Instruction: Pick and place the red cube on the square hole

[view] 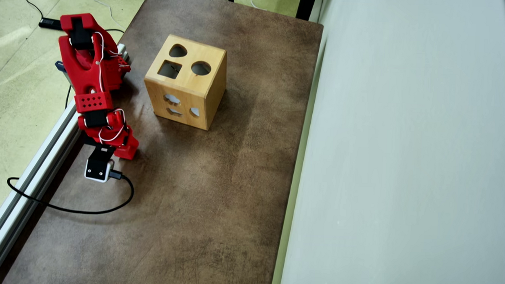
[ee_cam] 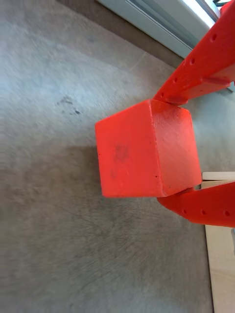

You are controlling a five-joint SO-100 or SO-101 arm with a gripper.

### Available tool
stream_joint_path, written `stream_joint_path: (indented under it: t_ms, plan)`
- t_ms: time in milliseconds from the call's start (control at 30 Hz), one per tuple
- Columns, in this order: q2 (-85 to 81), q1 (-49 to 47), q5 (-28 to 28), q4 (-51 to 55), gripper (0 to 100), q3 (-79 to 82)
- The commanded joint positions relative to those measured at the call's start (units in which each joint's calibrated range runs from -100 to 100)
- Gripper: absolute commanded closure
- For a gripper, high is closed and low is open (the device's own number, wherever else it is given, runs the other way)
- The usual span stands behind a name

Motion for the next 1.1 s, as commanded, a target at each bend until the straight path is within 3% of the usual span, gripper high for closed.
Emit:
stream_joint_path:
  t_ms: [0, 300, 600, 1067]
  plan:
    - [-7.2, 1.7, -0.3, 0.6, 95, -1.2]
    - [-17.8, 5.0, -0.6, 0.8, 95, -1.2]
    - [-27.3, 4.5, -6.0, 1.1, 95, -1.4]
    - [-32.2, 2.7, -6.3, 24.2, 95, -11.3]
